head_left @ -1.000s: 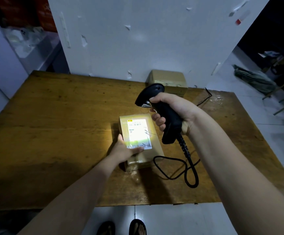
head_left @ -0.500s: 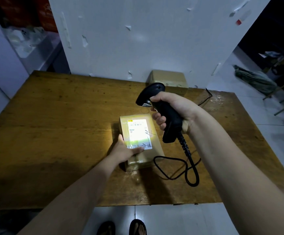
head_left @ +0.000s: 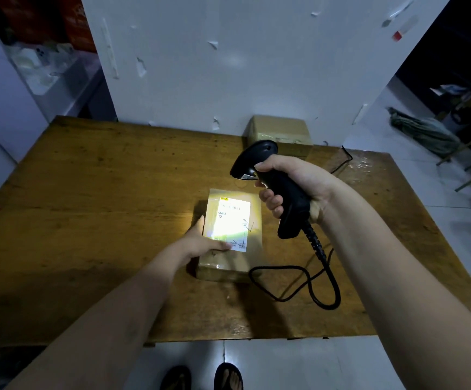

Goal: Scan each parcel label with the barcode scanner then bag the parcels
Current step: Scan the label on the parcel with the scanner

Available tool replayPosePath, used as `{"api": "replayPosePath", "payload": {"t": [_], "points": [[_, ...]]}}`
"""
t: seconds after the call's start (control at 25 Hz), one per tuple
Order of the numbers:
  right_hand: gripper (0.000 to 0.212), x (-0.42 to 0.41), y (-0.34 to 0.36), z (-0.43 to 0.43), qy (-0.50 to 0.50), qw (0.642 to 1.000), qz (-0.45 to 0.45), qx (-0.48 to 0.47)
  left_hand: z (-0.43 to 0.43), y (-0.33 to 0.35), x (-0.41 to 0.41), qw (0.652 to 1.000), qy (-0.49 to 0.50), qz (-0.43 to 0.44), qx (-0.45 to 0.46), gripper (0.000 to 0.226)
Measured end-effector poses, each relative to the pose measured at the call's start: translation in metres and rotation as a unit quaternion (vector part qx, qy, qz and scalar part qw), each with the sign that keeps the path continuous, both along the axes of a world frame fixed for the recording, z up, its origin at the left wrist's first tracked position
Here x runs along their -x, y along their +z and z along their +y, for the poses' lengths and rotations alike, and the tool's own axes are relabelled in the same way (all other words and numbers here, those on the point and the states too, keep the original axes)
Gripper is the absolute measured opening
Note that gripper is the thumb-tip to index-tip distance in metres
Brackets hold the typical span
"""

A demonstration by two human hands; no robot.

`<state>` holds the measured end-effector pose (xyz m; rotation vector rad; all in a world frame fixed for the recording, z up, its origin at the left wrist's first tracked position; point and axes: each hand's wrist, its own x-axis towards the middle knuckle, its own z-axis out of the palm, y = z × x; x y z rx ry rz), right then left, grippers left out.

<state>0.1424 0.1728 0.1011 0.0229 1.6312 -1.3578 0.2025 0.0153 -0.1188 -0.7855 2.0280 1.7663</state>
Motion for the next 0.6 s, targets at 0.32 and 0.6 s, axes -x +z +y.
{"api": "replayPosePath", "payload": {"t": [0.32, 0.6], "points": [[0.024, -0.002, -0.004, 0.024, 0.028, 0.999, -0.018, -0.015, -0.056, 0.032, 0.034, 0.985, -0.083, -0.037, 0.145, 0.093], [0.02, -0.009, -0.009, 0.025, 0.087, 0.995, -0.028, -0.029, -0.061, 0.034, 0.038, 0.96, -0.152, -0.052, 0.229, 0.09]]}}
